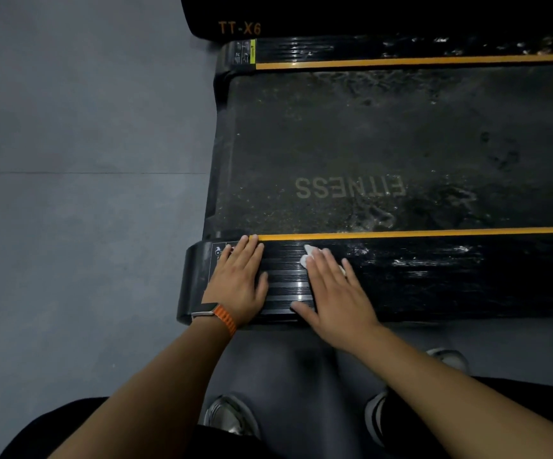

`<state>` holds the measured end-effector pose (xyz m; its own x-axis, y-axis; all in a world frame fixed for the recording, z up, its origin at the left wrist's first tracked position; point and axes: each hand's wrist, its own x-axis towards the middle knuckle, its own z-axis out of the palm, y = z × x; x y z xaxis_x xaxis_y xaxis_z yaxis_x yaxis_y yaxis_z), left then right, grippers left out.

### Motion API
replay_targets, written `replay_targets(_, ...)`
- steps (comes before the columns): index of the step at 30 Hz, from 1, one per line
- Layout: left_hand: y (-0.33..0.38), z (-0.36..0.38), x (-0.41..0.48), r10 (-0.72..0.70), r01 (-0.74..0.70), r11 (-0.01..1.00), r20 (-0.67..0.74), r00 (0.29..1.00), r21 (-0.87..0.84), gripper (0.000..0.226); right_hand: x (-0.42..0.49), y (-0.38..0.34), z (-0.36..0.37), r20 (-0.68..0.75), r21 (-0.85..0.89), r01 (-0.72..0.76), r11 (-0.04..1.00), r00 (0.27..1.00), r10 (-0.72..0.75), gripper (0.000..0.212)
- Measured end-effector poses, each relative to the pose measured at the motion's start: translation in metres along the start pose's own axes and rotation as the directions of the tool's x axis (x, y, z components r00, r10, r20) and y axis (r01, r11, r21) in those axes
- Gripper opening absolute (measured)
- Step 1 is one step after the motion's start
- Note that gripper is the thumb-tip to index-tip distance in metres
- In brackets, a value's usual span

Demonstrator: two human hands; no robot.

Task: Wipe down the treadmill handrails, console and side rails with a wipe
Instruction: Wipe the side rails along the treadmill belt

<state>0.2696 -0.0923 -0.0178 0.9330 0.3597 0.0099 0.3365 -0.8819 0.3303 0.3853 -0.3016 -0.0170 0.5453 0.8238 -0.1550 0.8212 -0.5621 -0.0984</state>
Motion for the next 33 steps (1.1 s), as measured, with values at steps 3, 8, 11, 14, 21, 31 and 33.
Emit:
replay_targets(3, 0.0, -0.001, 0.001, 0.003, -0.003, 1.0, 0.004, 1.0, 0.001, 0.069, 0.008, 0.014, -0.013, 0.077, -0.022, 0.083, 0.996, 0.994, -0.081, 0.09)
replay_targets(8, 0.0, -0.002, 0.001, 0.01, -0.01, 1.0, 0.004, 1.0, 0.016, 0.069, -0.009, 0.042, -0.018, 0.068, -0.021, -0.021, 1.0, 0.997, 0.022, 0.09)
replay_targets(11, 0.001, -0.001, 0.0, 0.014, -0.014, 1.0, 0.008, 1.0, 0.021, 0.069, 0.011, 0.017, -0.018, 0.091, 0.037, -0.012, 0.999, 0.996, 0.009, 0.094)
replay_targets(14, 0.001, -0.002, 0.001, 0.004, -0.005, 0.999, 0.021, 1.0, 0.034, 0.07, 0.029, 0.01, -0.024, 0.128, 0.018, 0.072, 0.997, 0.989, -0.074, 0.093)
replay_targets(21, 0.01, -0.007, 0.002, -0.015, 0.01, 0.996, 0.053, 0.998, 0.086, 0.077, 0.007, 0.068, -0.029, 0.11, -0.006, -0.103, 0.995, 0.989, 0.103, 0.097)
replay_targets(31, 0.063, 0.01, 0.019, -0.015, 0.012, 0.998, 0.064, 0.998, 0.055, 0.078, -0.005, 0.073, -0.016, 0.008, 0.03, 0.016, 0.999, 1.0, -0.017, 0.085)
replay_targets(33, 0.061, 0.01, 0.019, -0.012, 0.009, 0.999, 0.053, 0.999, 0.049, 0.076, -0.014, 0.077, -0.011, -0.047, 0.047, -0.065, 0.997, 0.997, 0.068, 0.088)
